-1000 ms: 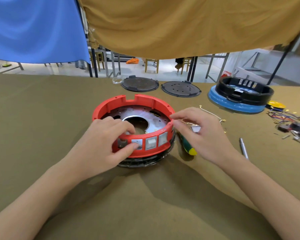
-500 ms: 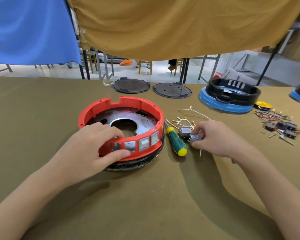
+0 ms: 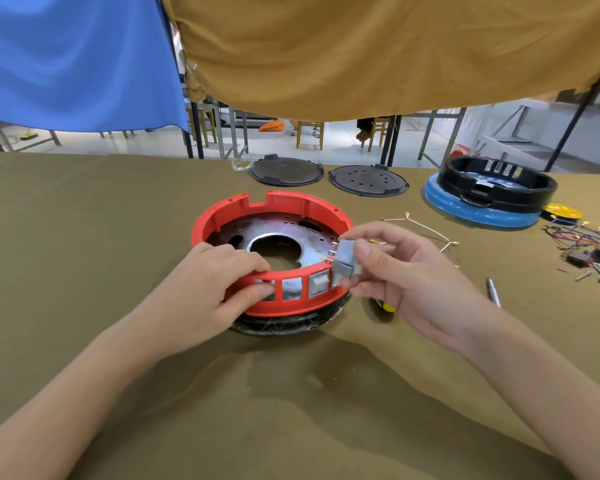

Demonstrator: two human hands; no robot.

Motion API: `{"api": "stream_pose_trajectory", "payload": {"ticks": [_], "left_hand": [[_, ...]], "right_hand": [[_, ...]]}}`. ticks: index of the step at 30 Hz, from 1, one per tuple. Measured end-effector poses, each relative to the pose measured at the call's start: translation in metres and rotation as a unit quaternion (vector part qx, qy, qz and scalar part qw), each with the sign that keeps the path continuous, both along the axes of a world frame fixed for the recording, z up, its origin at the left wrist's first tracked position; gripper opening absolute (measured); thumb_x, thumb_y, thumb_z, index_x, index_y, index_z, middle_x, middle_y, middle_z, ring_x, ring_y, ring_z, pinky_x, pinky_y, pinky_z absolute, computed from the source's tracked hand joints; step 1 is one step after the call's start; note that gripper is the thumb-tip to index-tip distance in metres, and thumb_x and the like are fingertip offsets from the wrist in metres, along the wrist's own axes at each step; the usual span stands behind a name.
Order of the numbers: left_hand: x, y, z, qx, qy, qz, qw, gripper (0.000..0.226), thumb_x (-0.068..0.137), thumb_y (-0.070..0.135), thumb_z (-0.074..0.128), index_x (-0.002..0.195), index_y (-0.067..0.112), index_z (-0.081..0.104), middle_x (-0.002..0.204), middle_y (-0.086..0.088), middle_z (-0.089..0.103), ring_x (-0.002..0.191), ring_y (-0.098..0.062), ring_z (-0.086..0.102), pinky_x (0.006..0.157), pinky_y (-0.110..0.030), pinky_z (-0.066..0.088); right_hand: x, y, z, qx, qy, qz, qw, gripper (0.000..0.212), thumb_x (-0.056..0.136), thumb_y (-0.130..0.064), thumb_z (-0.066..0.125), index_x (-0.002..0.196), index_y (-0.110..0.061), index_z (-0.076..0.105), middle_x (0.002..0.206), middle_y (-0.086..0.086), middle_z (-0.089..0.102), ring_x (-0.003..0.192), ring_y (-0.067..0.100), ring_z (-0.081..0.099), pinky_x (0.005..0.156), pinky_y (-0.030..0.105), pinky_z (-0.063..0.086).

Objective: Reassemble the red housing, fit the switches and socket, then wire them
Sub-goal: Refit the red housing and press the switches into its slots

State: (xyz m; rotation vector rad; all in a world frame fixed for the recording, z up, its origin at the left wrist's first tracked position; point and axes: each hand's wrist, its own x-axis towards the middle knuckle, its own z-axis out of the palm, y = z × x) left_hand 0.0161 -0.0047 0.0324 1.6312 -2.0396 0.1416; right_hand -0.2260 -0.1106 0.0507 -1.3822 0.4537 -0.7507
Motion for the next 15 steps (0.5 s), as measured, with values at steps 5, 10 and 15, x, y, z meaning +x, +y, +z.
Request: {"api": "stream_pose_trajectory", "payload": {"ticks": [5, 10, 15], "left_hand": [[-0.006, 0.002, 0.001, -0.033, 0.056, -0.008, 0.998, 0.036, 0.090, 0.051, 0.047, 0.106, 0.024, 0.064, 0.093, 0.015, 0.063, 0.091, -0.006, 0.055, 0.086, -0.036, 0.041], [-0.028, 0.003, 0.000, -0.093, 0.103, -0.033, 0.990, 0.032, 0.088, 0.048, 0.059, 0.106, 0.022, 0.065, 0.101, 0.014, 0.057, 0.099, -0.011, 0.055, 0.086, -0.043, 0.046], [-0.031, 0.000, -0.003, -0.085, 0.155, -0.065, 0.982, 0.024, 0.090, 0.041, 0.062, 0.100, 0.020, 0.067, 0.095, 0.015, 0.058, 0.094, -0.012, 0.055, 0.083, -0.036, 0.046]], "right_hand": [[0.008, 0.011, -0.010, 0.074, -0.019, -0.003, 0.997, 0.021, 0.082, -0.023, 0.068, 0.098, -0.013, 0.077, 0.091, 0.023, 0.064, 0.069, 0.021, 0.070, 0.063, 0.022, 0.058], [0.017, 0.026, -0.019, -0.114, 0.013, -0.077, 0.990, 0.028, 0.070, -0.023, 0.077, 0.098, -0.020, 0.080, 0.082, 0.012, 0.069, 0.066, 0.016, 0.066, 0.067, 0.024, 0.056], [0.027, 0.030, -0.026, -0.260, 0.034, -0.130, 0.956, 0.037, 0.065, -0.031, 0.080, 0.101, -0.028, 0.076, 0.086, -0.005, 0.062, 0.072, 0.009, 0.061, 0.072, 0.024, 0.053]]}}
